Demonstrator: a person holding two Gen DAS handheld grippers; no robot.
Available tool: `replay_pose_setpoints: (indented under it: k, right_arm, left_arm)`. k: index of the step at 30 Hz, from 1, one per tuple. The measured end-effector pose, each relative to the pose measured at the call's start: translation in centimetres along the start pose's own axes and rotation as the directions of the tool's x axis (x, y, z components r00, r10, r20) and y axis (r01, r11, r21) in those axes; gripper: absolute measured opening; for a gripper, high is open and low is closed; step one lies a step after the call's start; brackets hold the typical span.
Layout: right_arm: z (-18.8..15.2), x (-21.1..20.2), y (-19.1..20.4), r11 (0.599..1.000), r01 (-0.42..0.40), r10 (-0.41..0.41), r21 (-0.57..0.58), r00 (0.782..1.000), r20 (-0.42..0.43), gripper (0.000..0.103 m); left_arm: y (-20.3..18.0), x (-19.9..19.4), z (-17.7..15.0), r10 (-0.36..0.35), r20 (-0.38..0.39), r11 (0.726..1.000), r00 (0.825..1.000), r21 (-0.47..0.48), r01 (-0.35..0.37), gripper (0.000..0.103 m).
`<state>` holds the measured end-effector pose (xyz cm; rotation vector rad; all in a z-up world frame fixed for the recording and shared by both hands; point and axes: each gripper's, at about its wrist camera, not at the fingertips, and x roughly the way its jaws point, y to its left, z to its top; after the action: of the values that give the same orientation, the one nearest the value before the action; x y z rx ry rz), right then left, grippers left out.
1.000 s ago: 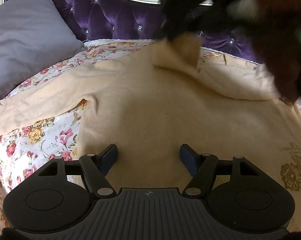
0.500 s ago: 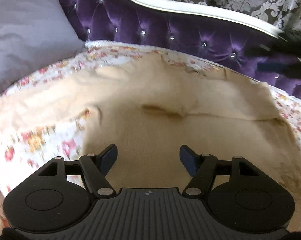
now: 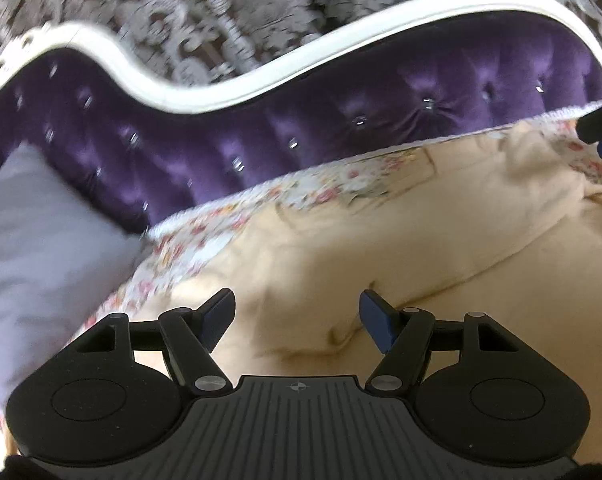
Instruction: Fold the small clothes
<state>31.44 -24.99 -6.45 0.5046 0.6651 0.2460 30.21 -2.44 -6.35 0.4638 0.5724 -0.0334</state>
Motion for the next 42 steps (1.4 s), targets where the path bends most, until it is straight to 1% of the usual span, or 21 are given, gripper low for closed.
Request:
replay_pose_setpoints:
  k: [2,5,8,10,13,16,18,21,22,24,26,28,30,32,35,36,37,38,39,41,42]
  right_arm:
    - [-0.3,-0.1,-0.2,1.000,-0.007,0.007,0.000,1.000,0.005,0.060]
    - [-1.0,-0.1,-0.5,1.000,-0.012,0.012,0.001,1.000,0.005,0.060]
    - [-1.5,0.1,-0.9,1.000,-0.016,0.016,0.011,1.000,0.004,0.060]
    - [-1.6,0.1,-1.2,1.000,-0.006,0.006,0.009,1.000,0.001,0.060]
    - [-1.3,-0.2,-1.7,1.000,0.014,-0.014,-0.004,1.000,0.008,0.060]
    - [-0.4,-0.2,-2.4,0.999,0.040,-0.040,-0.012,0.999,0.020,0.060]
    - [0.4,0.1,-2.7,0.998,0.053,-0.053,-0.017,0.998,0.023,0.060]
    - [1.6,1.2,-3.1,0.997,0.073,-0.072,-0.031,0.997,0.020,0.061]
    - [1.9,1.7,-3.2,0.997,0.075,-0.075,-0.033,0.997,0.015,0.061]
    - [2.4,2.7,-3.4,0.996,0.078,-0.078,-0.030,0.997,0.005,0.062]
    - [2.8,3.7,-3.6,0.997,0.079,-0.079,-0.024,0.997,-0.009,0.066]
    - [3.1,4.8,-3.8,0.996,0.086,-0.087,-0.021,0.996,-0.019,0.067]
    - [3.5,5.8,-4.0,0.995,0.097,-0.097,-0.011,0.995,-0.029,0.067]
    - [3.8,6.5,-4.3,0.994,0.110,-0.110,0.002,0.993,-0.039,0.067]
    - [4.1,7.6,-4.6,0.994,0.105,-0.103,0.027,0.993,-0.060,0.067]
    - [4.2,7.9,-4.5,0.995,0.091,-0.089,0.032,0.993,-0.074,0.060]
    - [4.2,8.3,-4.3,0.997,0.076,-0.074,0.019,0.993,-0.091,0.048]
    - [4.2,8.6,-3.8,0.997,0.081,-0.083,-0.019,0.990,-0.110,0.014]
    - [4.3,8.8,-3.0,0.991,0.102,-0.112,-0.087,0.987,-0.118,0.014]
    - [4.6,8.9,-1.3,0.956,0.171,-0.196,-0.239,0.977,-0.087,0.014]
    - [4.8,9.0,-0.9,0.941,0.195,-0.224,-0.278,0.972,-0.076,0.013]
  left_arm:
    - [-1.2,0.9,0.3,0.009,0.005,0.999,1.000,0.042,-0.009,0.068]
    - [-2.6,2.6,0.6,0.022,-0.019,0.995,1.000,0.097,-0.020,0.068]
    - [-2.3,5.0,1.0,0.061,-0.069,0.993,0.996,0.103,-0.053,0.068]
    - [-0.9,6.1,1.1,0.108,-0.100,0.991,0.989,0.084,-0.100,0.068]
    - [3.4,7.8,0.9,0.183,-0.190,0.982,0.965,-0.007,-0.187,0.067]
    - [8.7,9.5,0.0,0.162,-0.302,0.962,0.940,-0.165,-0.219,0.068]
    - [11.4,9.5,-0.7,0.155,-0.330,0.941,0.931,-0.238,-0.241,0.067]
    - [14.3,9.0,-1.6,0.201,-0.378,0.904,0.903,-0.282,-0.320,0.066]
    - [15.0,8.7,-1.8,0.196,-0.383,0.896,0.903,-0.304,-0.323,0.066]
    - [16.0,7.9,-2.3,0.169,-0.379,0.885,0.910,-0.349,-0.309,0.066]
    - [15.7,6.5,-2.5,0.141,-0.349,0.890,0.927,-0.365,-0.272,0.066]
    - [14.7,5.4,-2.5,0.099,-0.300,0.904,0.949,-0.371,-0.212,0.066]
    - [13.4,4.9,-2.5,0.024,-0.250,0.913,0.968,-0.388,-0.123,0.066]
    - [12.0,4.8,-2.6,-0.047,-0.233,0.917,0.971,-0.396,-0.051,0.066]
    - [9.6,5.6,-3.0,-0.104,-0.253,0.933,0.962,-0.361,0.006,0.066]
    - [9.0,5.8,-3.2,-0.097,-0.260,0.937,0.961,-0.348,0.001,0.067]
    - [8.6,5.6,-3.3,-0.080,-0.248,0.938,0.966,-0.345,-0.011,0.066]
    - [8.4,5.5,-3.3,-0.072,-0.241,0.939,0.968,-0.344,-0.016,0.066]
    - [8.3,5.5,-3.1,-0.079,-0.239,0.938,0.968,-0.347,-0.010,0.066]
    - [8.5,5.8,-3.0,-0.109,-0.236,0.927,0.966,-0.374,0.013,0.066]
    - [8.5,5.8,-3.0,-0.117,-0.239,0.921,0.964,-0.389,0.015,0.066]
